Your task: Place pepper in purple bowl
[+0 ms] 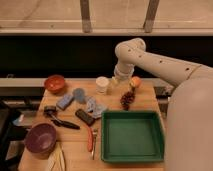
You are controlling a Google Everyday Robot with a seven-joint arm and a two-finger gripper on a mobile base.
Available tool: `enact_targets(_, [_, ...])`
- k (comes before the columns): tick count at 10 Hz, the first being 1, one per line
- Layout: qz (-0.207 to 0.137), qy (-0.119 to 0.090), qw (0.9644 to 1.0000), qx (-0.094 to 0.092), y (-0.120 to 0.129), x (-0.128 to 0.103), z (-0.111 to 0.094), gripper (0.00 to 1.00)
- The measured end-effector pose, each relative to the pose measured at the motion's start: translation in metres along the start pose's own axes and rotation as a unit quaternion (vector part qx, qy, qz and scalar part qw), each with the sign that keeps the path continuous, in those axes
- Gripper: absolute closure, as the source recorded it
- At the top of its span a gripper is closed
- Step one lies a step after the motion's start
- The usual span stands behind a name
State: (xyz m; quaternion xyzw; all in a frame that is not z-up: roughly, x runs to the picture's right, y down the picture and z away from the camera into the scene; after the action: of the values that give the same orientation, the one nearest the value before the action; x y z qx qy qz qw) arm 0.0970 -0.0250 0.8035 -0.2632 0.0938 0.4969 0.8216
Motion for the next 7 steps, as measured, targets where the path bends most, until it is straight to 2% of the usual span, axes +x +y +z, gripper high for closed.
enact_targets(3, [-0.009,0.002,1.0,0.001,0.002,-0.001,-0.001,0.38])
enact_targets(5, [-0.038,0.007,0.9992,0.012,0.031,-0.008,0.004,0.38])
enact_targets(7, [-0.059,0.013,0.998,0.02,0.073,-0.001,0.011,0.38])
